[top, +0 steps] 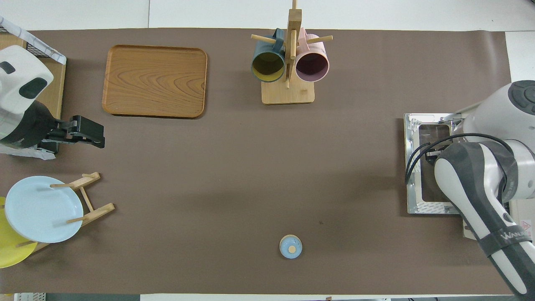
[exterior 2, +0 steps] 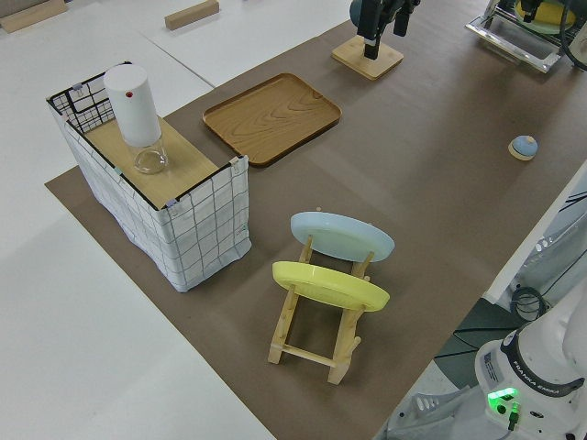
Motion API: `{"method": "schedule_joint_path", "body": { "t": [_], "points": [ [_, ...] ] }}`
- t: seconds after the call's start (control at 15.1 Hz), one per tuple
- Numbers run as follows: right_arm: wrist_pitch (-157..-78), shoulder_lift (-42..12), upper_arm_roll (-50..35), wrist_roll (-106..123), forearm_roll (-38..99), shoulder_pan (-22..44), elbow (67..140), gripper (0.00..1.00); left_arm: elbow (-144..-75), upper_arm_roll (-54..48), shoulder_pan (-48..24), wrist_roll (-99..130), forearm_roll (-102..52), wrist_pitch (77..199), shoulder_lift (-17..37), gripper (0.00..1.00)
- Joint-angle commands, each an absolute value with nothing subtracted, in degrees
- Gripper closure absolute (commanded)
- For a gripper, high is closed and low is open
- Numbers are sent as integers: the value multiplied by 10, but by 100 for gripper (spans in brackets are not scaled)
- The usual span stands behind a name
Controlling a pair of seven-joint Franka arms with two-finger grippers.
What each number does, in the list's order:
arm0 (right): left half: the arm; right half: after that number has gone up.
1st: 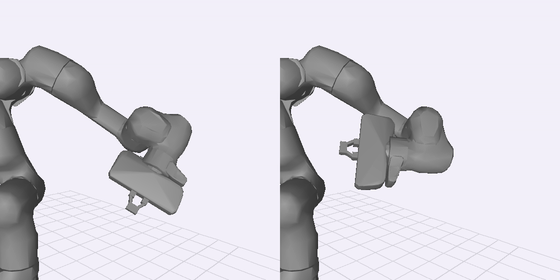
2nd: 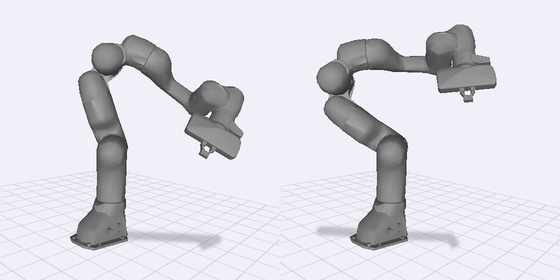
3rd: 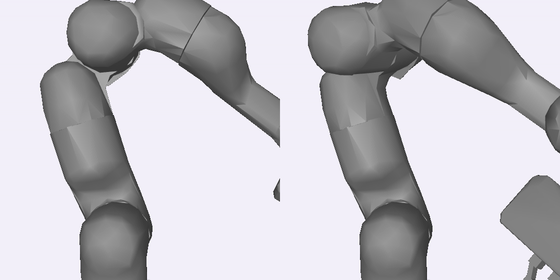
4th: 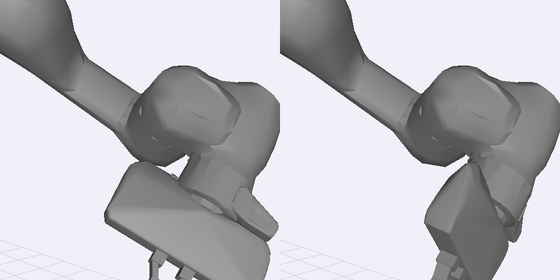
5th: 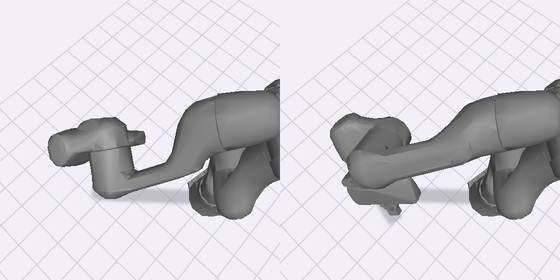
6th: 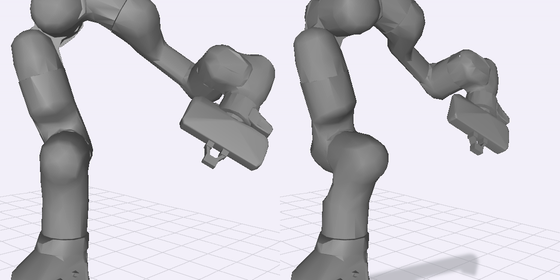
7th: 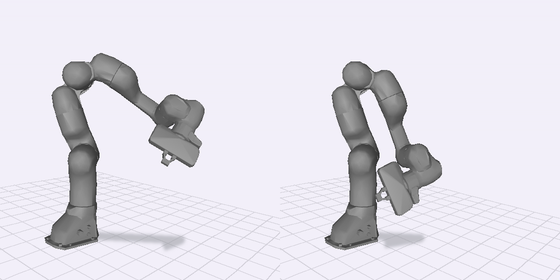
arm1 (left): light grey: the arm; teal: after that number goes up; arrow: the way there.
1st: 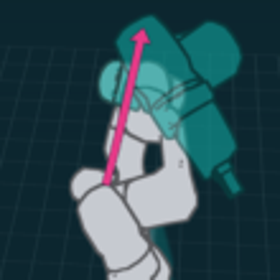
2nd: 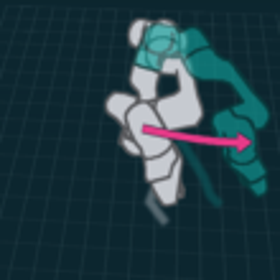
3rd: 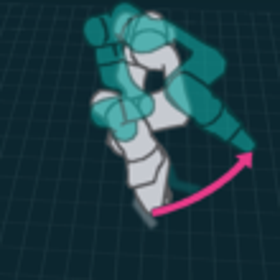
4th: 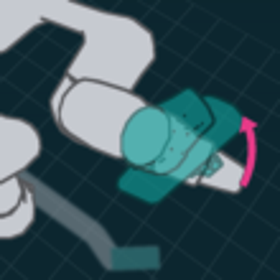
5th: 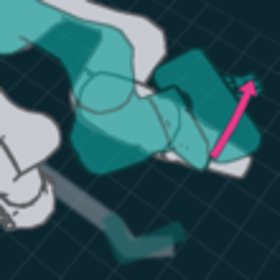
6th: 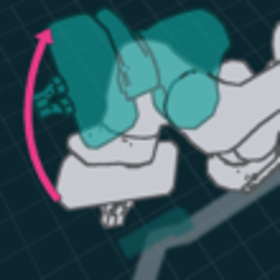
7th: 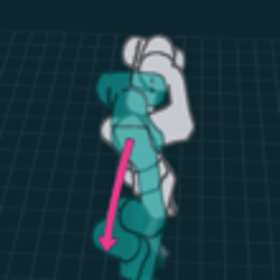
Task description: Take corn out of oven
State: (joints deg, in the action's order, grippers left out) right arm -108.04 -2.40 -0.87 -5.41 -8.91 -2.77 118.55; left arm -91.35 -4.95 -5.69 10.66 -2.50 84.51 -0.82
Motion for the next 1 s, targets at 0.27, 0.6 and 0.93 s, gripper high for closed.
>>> {"method": "schedule_joint_path", "body": {
  "t": [0.27,0.6,0.93],
  "points": [
    [-1137,-10,-15,-13,-99,-66,1234,80,-908,-54,-52,107,-16,837,-8,0],
    [-1177,-4,-15,26,-99,-84,1258,81,-908,-54,-53,107,-16,837,-8,0],
    [-1179,-4,-16,37,-99,-77,1260,100,-908,-54,-53,107,-16,837,-9,0]
  ]
}}
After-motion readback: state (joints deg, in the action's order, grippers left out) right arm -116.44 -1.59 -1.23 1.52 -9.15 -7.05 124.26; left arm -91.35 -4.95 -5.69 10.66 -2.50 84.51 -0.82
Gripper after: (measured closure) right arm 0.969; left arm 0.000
